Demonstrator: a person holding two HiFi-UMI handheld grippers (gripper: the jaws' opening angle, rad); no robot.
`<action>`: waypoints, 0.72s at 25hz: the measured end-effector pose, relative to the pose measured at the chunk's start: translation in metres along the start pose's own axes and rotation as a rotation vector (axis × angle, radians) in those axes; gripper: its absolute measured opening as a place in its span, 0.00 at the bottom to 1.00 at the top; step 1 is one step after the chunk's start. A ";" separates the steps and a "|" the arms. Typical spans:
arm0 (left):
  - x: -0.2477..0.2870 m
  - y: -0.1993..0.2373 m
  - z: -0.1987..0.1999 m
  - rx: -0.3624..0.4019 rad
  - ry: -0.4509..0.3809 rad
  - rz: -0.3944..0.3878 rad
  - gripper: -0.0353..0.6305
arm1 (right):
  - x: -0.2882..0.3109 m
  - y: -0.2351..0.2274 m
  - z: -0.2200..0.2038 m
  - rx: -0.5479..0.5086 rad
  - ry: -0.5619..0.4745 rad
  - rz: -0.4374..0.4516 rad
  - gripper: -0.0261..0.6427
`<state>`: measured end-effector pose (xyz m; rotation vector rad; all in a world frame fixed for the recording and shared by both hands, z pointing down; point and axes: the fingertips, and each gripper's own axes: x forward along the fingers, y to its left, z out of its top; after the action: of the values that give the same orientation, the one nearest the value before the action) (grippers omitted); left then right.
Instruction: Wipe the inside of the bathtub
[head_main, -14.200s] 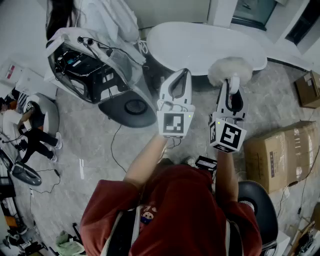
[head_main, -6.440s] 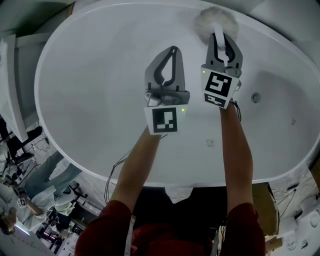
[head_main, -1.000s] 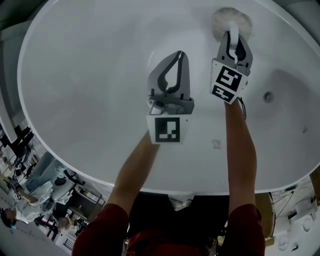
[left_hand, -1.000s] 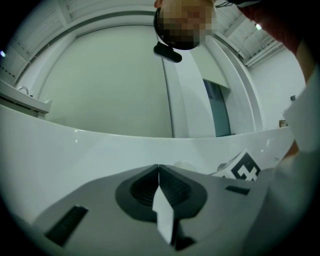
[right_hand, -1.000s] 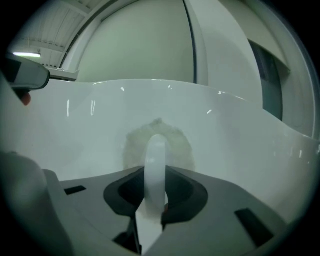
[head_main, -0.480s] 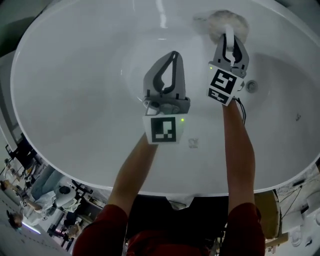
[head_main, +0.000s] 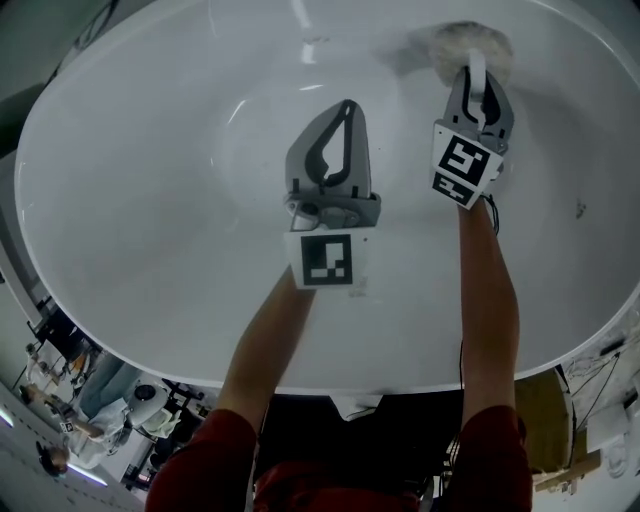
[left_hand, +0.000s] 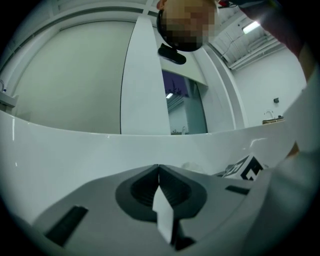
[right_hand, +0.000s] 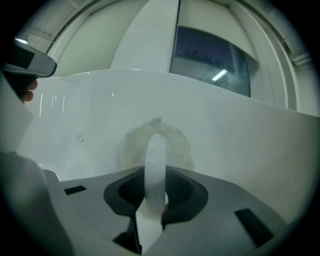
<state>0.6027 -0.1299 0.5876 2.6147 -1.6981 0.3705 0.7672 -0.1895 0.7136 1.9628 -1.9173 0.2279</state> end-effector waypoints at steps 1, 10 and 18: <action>0.002 -0.004 -0.001 0.002 0.001 -0.004 0.08 | 0.000 -0.008 -0.003 -0.003 0.004 -0.009 0.18; 0.015 -0.031 -0.005 -0.020 0.002 -0.010 0.08 | -0.001 -0.076 -0.039 0.005 0.072 -0.113 0.17; -0.001 -0.013 0.000 -0.037 -0.003 -0.001 0.08 | -0.008 -0.070 -0.034 0.024 0.096 -0.124 0.18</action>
<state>0.6136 -0.1232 0.5891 2.5921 -1.6875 0.3322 0.8412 -0.1697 0.7302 2.0391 -1.7335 0.3060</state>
